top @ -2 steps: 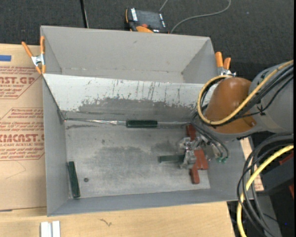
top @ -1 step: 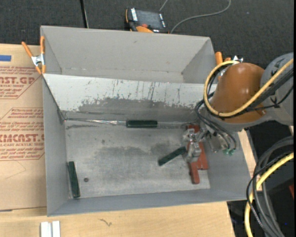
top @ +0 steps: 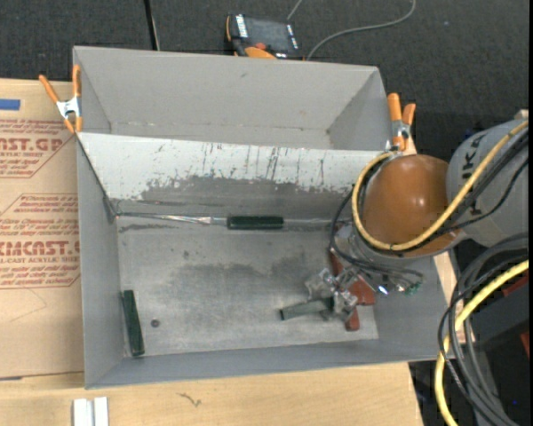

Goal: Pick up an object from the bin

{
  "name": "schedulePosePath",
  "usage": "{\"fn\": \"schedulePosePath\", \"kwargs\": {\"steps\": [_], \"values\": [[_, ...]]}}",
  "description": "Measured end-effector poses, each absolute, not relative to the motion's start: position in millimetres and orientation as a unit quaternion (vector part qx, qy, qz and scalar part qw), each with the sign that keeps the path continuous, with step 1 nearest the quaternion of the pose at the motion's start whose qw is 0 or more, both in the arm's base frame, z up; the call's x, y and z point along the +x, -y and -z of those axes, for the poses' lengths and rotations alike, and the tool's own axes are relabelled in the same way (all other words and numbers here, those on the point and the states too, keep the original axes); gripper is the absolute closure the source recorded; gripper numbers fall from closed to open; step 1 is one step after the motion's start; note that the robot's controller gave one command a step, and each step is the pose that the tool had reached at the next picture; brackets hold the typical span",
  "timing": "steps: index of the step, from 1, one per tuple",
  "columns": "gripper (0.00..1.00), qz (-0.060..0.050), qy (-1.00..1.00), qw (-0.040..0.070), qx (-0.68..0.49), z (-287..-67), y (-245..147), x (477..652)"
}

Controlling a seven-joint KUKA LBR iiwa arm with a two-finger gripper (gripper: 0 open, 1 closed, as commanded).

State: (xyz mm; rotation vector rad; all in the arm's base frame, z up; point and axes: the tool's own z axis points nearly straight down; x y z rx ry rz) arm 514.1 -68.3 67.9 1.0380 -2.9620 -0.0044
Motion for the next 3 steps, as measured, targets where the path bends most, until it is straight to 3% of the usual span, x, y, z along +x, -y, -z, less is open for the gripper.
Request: {"fn": "schedulePosePath", "kwargs": {"steps": [1, 2, 3], "values": [[0.0, 0.001, 0.944, 0.0, 0.33, -69, 68, 515.0], [1.0, 0.001, 0.944, 0.0, 0.33, -70, 68, 515.1], [1.0, -0.002, 0.94, -0.004, 0.342, -223, 63, 499.0]]}}
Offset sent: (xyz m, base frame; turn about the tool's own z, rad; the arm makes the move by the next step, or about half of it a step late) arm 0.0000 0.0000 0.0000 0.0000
